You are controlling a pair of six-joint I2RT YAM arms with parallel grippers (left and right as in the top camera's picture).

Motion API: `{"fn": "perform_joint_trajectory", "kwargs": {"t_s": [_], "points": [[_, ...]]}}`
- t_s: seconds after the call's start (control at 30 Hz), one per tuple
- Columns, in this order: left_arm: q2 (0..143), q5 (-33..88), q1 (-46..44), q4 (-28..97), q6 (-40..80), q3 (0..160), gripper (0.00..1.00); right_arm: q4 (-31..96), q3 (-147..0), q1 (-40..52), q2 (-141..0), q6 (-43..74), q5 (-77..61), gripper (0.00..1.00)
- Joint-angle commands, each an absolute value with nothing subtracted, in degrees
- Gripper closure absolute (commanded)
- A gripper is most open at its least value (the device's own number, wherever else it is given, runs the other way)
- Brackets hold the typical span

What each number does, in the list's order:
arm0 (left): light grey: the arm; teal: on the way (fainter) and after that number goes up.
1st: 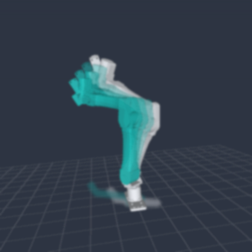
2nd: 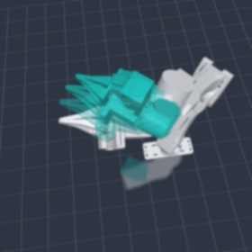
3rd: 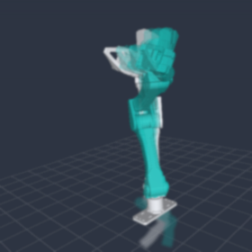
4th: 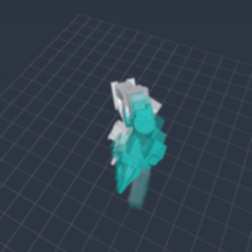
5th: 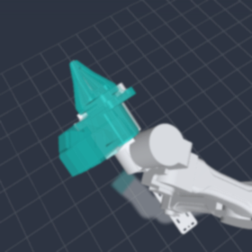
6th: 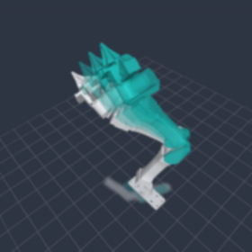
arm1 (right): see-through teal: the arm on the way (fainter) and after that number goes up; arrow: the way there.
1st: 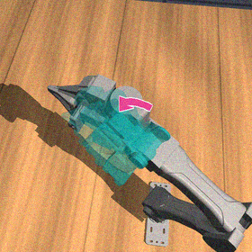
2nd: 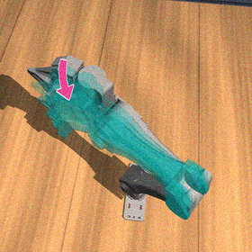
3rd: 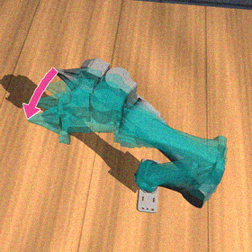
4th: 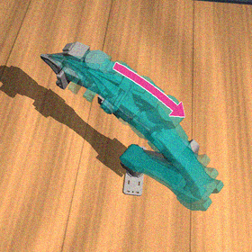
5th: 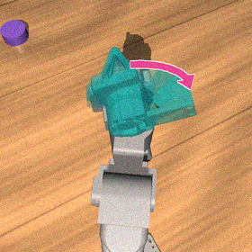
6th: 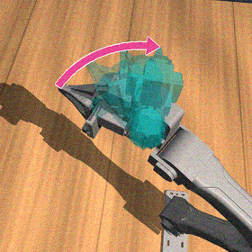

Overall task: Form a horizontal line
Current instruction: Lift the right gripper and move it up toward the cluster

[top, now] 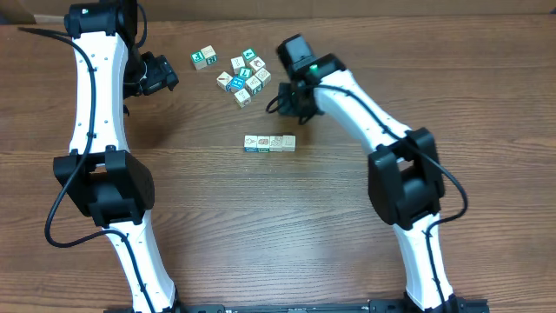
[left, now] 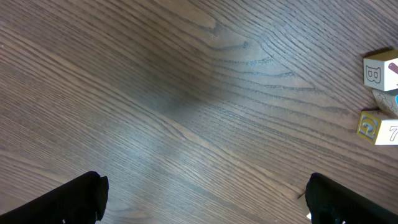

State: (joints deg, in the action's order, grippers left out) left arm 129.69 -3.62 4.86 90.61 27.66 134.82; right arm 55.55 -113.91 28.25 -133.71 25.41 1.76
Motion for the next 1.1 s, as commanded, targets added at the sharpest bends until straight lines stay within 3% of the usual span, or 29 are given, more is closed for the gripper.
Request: {"fn": "perform_joint_trajectory", "kwargs": {"t_s": [0.0, 1.07], "points": [[129.64, -3.53, 4.49, 90.56, 27.86, 135.04, 0.01, 54.76, -114.43, 28.97, -134.56, 24.99, 3.84, 0.96], [129.64, -3.53, 4.49, 90.56, 27.86, 135.04, 0.01, 57.12, -113.21, 29.30, -136.75, 25.23, 1.85, 0.96]]}}
